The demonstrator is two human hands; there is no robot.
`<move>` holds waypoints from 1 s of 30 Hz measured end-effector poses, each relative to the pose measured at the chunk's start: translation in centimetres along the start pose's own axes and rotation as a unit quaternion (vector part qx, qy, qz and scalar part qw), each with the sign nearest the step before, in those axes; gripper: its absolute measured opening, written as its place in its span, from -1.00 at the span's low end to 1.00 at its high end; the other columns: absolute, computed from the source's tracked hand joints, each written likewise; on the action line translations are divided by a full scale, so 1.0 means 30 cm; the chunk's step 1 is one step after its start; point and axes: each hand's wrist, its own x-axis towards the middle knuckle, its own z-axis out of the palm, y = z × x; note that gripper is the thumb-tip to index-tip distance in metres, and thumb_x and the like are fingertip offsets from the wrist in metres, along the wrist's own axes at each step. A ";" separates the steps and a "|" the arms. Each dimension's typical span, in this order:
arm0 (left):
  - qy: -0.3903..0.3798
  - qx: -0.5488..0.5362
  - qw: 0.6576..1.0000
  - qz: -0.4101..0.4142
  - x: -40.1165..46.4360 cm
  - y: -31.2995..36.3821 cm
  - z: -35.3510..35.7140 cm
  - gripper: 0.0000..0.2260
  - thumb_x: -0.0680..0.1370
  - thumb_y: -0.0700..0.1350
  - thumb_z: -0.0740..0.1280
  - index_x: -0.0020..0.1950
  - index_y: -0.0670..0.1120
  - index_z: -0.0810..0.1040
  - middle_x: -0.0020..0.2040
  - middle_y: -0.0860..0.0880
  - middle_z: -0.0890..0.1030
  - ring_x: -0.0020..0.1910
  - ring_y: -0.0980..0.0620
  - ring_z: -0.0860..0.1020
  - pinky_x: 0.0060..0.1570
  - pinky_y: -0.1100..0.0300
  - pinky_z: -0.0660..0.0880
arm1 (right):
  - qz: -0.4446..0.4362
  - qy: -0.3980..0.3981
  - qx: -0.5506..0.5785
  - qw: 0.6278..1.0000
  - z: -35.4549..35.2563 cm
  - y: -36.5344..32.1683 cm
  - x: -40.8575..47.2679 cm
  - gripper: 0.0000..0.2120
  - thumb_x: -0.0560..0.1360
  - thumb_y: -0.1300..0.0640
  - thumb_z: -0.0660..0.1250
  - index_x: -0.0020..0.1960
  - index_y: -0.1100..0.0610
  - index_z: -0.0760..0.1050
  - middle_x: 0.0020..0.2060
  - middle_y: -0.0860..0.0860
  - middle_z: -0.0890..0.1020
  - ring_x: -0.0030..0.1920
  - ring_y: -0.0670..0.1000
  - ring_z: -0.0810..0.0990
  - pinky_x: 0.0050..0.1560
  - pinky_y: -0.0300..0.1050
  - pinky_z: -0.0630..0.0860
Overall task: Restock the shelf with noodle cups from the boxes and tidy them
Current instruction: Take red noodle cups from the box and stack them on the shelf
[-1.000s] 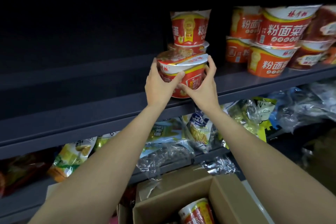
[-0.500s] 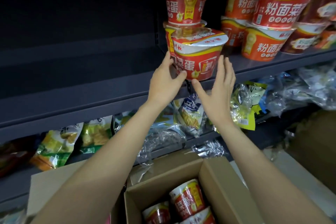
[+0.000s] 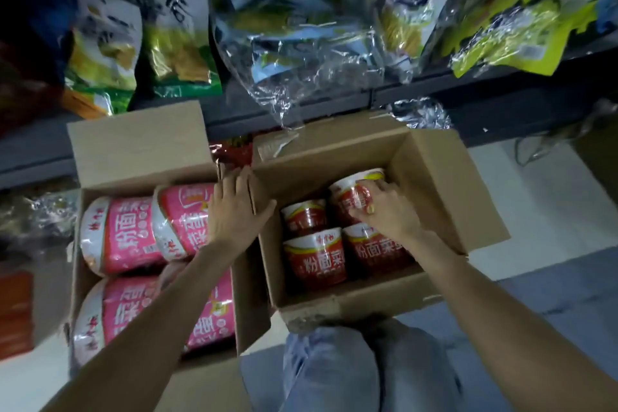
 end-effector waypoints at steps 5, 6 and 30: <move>0.033 0.063 0.997 0.034 -0.022 -0.024 0.102 -0.30 0.48 0.08 0.36 0.48 -0.23 0.21 0.40 -0.20 0.35 0.34 -0.20 0.34 0.36 -0.07 0.19 | -0.101 -0.178 -0.060 0.977 0.181 -0.043 0.106 -0.26 0.47 -0.22 0.32 0.51 0.02 0.13 0.46 0.09 0.26 0.43 0.16 0.25 0.38 0.06 0.25; 0.039 0.067 0.997 0.032 -0.022 -0.024 0.106 -0.32 0.49 0.07 0.35 0.48 -0.24 0.22 0.40 -0.20 0.36 0.34 -0.20 0.35 0.36 -0.07 0.19 | -0.139 -0.211 -0.067 0.965 0.210 -0.069 0.126 -0.27 0.47 -0.20 0.33 0.52 0.00 0.13 0.48 0.07 0.24 0.45 0.14 0.24 0.40 0.05 0.23; -0.160 -0.491 0.855 0.037 -0.072 0.263 -0.212 -0.01 0.23 0.01 0.61 0.51 0.06 0.07 0.22 0.19 0.47 0.13 0.32 0.52 0.05 0.36 0.50 | -0.119 0.044 0.384 0.915 -0.505 -0.186 -0.232 -0.71 0.46 -0.08 0.34 0.16 -0.28 0.45 0.02 -0.30 0.59 0.02 -0.29 0.58 -0.05 -0.39 0.51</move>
